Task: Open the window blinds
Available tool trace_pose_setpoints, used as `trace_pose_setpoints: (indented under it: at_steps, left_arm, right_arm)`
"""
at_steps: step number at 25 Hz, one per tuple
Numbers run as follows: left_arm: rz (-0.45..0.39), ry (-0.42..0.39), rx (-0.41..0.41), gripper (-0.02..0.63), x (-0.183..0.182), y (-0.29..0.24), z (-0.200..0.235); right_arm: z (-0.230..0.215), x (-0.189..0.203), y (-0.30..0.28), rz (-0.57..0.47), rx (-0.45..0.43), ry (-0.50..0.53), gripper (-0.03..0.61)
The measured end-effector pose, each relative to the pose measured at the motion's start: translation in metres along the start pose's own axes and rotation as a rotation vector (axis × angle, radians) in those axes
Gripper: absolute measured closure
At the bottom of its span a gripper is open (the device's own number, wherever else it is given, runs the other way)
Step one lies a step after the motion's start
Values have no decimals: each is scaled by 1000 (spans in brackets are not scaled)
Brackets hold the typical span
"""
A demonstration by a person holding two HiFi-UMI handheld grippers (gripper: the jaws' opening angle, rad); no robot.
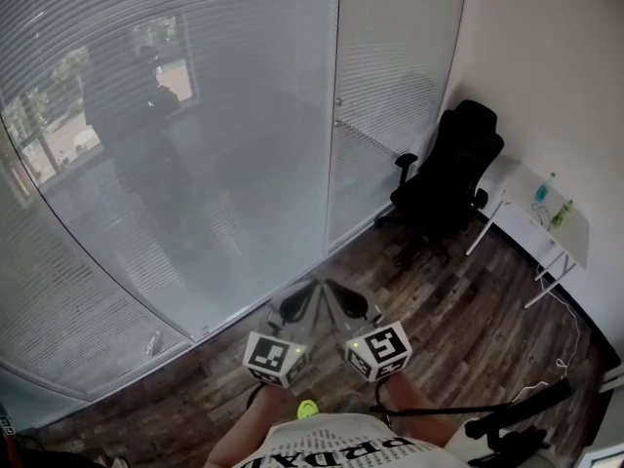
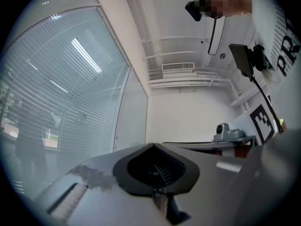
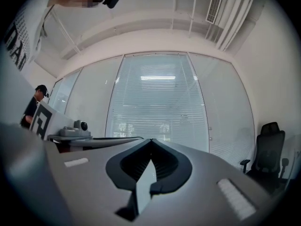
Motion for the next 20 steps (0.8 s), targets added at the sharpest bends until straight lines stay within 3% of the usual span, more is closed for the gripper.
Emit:
trace_pose_setpoints:
  at_steps: [20]
  left_arm:
    - [5, -29, -129, 623, 16, -153, 1]
  right_arm:
    - [-158, -5, -35, 14, -150, 20, 574]
Point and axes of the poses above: the fingertips, and each gripper's own axes: y backward along the fingers, z to its left, x out of its underside, the point moved 3 cm from there along y, backward along the fingers, and after that the axes turned 12 degrees about -x, right-handed, at the moved point
